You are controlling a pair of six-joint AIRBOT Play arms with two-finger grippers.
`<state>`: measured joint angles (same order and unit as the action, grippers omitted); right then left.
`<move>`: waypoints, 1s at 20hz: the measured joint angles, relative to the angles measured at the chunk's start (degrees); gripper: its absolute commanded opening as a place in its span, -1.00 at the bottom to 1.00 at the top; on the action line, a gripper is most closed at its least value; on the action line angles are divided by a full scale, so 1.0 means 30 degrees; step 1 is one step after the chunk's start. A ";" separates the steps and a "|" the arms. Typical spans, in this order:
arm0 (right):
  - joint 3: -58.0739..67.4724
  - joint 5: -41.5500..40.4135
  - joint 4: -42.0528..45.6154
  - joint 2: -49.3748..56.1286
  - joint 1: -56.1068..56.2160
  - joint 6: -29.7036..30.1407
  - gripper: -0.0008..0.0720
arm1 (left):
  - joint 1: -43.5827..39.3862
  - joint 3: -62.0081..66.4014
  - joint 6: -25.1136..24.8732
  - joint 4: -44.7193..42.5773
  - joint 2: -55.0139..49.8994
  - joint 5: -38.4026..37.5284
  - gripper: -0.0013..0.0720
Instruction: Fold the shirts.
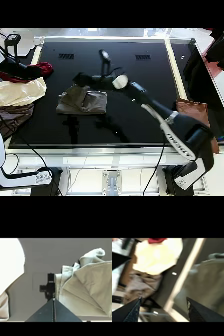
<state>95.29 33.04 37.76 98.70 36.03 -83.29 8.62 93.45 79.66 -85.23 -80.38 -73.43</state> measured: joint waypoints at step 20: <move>-0.0226 0.7446 0.4335 0.4481 -0.4648 -0.3599 0.68 | 0.0073 -0.0095 -0.0721 0.6171 -0.2375 0.0743 -0.94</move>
<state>94.61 55.37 50.76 112.14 22.09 -94.08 8.84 93.17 77.49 -66.72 -87.50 -71.20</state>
